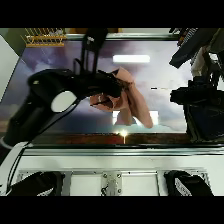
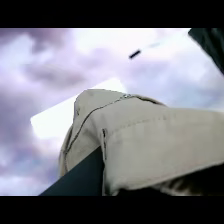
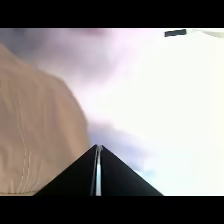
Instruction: Fold the clothes and pants, and hang the long-sleeved shirts on hangers.
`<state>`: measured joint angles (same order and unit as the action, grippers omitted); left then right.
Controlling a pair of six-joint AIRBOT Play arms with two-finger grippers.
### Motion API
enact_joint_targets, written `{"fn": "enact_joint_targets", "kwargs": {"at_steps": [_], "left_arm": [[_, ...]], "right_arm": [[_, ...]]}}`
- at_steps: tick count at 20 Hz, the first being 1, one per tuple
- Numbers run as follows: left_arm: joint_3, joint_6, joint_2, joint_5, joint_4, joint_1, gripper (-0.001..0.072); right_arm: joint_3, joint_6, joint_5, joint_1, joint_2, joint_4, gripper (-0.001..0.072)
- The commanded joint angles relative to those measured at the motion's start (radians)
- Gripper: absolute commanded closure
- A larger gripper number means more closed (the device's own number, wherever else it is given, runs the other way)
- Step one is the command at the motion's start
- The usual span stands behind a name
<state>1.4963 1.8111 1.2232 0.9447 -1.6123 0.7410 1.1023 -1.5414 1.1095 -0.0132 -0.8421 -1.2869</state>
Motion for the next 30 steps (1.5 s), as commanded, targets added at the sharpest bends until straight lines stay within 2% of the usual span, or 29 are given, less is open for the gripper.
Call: {"fn": "enact_joint_targets", "kwargs": {"at_steps": [1, 2, 3, 7, 10, 13, 17, 21, 24, 30], "left_arm": [[0.001, 0.032, 0.136, 0.079, 0.068, -0.039, 0.0604], [0.001, 0.032, 0.175, 0.093, 0.089, -0.067, 0.0238], [0.001, 0.031, 0.206, 0.109, 0.113, -0.103, 0.0014], [0.001, 0.003, 0.24, 0.171, 0.196, -0.247, 0.0021], [-0.037, -0.068, 0.221, 0.185, 0.315, -0.312, 0.0021], [-0.169, -0.131, 0.186, 0.17, 0.43, -0.333, 0.0021], [-0.328, -0.136, 0.191, 0.127, 0.541, -0.336, 0.0021], [-0.431, -0.154, 0.23, 0.094, 0.705, -0.338, 0.0021], [-0.451, -0.163, 0.236, 0.098, 0.726, -0.338, 0.0021], [-0.451, -0.164, 0.237, 0.079, 0.752, -0.337, 0.0021]], "right_arm": [[0.001, 0.0, -0.008, 0.025, -0.016, -0.001, 0.0413], [0.001, 0.0, -0.002, 0.024, -0.03, 0.01, 0.0213], [0.0, 0.0, 0.007, 0.024, -0.048, 0.022, 0.0094], [-0.023, 0.031, 0.102, 0.024, -0.132, 0.032, 0.0099], [-0.127, 0.046, 0.071, 0.024, -0.169, 0.052, 0.0099], [-0.242, 0.046, 0.007, 0.024, -0.227, 0.096, 0.0099], [-0.307, 0.054, -0.049, 0.024, -0.344, 0.188, 0.0101], [-0.307, 0.16, -0.058, 0.021, -0.452, 0.333, 0.0104], [-0.307, 0.196, -0.079, -0.012, -0.504, 0.386, 0.0107], [-0.307, 0.195, -0.248, -0.13, -0.554, 0.387, 0.0112]]}}
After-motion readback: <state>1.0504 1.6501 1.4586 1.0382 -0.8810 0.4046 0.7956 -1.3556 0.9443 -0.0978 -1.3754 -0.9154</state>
